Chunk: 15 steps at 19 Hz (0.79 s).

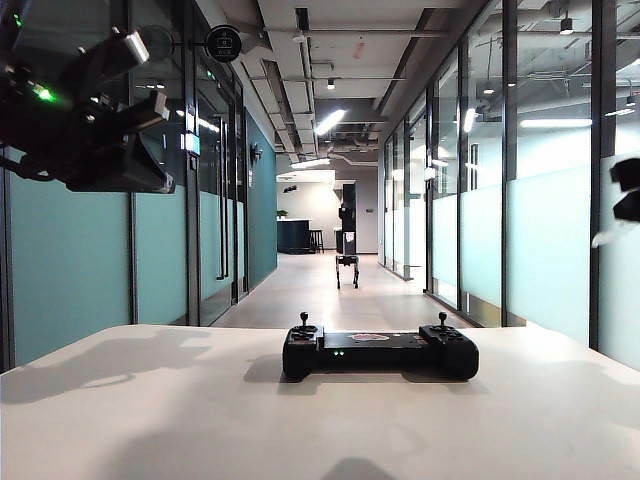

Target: Push the left joystick on the remote control sitting on the white table backward to make the robot dog back up in a straight line until it returns close to you.

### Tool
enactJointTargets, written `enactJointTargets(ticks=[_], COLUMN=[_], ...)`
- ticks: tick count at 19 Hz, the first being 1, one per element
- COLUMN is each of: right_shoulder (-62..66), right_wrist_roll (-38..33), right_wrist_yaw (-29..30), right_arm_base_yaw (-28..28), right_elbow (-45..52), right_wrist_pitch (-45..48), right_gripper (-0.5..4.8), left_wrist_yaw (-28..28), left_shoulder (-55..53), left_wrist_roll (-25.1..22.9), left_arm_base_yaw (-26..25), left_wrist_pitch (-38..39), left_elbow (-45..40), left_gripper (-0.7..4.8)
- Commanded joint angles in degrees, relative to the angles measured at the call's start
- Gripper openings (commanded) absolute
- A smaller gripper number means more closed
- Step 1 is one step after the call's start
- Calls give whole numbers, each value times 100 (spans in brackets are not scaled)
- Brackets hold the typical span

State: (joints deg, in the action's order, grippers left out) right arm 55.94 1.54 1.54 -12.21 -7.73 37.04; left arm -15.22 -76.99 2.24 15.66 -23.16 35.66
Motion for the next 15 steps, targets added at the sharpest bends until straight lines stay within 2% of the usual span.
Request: enactJointTargets(ticks=[1, 4, 9, 15], right_shoulder=[472, 1008, 2079, 3091], right_wrist_roll=[-2, -2, -33, -293], right_wrist_yaw=[116, 120, 219, 461], right_arm_base_yaw=[2, 2, 0, -42], right_elbow=[-363, -671, -837, -1257], right_wrist_pitch=[184, 214, 1237, 1469], right_gripper=[-6, -6, -6, -6], left_wrist_yaw=[-48, -48, -50, -273], left_shoulder=[-11, -15, -164, -863], left_wrist_roll=[-2, -4, -4, -4], left_arm_base_yaw=[2, 2, 2, 2], left_wrist_pitch=[-107, -120, -216, -225], left_elbow=[33, 33, 125, 656], left_gripper=[-5, -5, -5, -5])
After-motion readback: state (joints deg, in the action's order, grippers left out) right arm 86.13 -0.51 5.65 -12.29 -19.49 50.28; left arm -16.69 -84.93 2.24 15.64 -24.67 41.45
